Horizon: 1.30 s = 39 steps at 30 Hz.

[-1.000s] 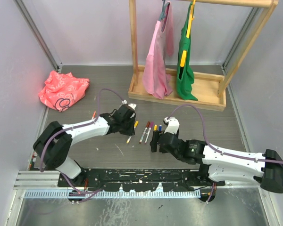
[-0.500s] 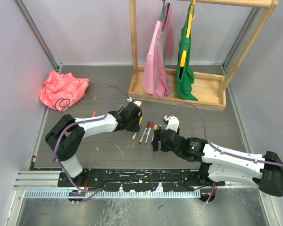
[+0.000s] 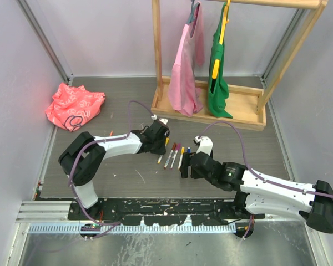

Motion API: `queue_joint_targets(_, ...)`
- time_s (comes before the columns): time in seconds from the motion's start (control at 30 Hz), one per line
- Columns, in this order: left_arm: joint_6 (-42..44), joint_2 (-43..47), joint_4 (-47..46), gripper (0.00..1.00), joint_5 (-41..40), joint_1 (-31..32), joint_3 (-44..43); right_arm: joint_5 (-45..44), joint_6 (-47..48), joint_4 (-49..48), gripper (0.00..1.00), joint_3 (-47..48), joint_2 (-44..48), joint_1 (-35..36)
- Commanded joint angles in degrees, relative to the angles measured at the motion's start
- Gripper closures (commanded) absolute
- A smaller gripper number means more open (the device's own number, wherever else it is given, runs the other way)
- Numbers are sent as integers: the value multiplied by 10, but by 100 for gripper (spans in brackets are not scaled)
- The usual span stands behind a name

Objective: Insert the pens into the pen caps
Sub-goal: Place the pen at the center of the board.

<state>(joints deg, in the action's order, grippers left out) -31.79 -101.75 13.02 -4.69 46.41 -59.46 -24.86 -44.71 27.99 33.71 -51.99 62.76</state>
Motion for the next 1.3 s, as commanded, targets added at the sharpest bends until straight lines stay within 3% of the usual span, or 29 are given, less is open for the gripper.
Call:
queue_joint_targets(0.0,-11,13,-16,90,-9,3,13,-7,8,-8,19,4,1,-4)
queue_joint_targets(0.43,-3,55,10,67,-33,3,3,3,14,-10,18,11,-7,-4)
queue_joint_targets(0.83,24,160,97,56,-57,-3,-70,4,-4,3,18,16,1,-4)
queue_joint_targets(1.13,109,246,190,48,-59,-90,-102,10,-23,8,19,9,14,-4)
queue_joint_targets(1.27,126,279,220,47,-57,-157,-85,17,-23,9,19,8,16,-4)
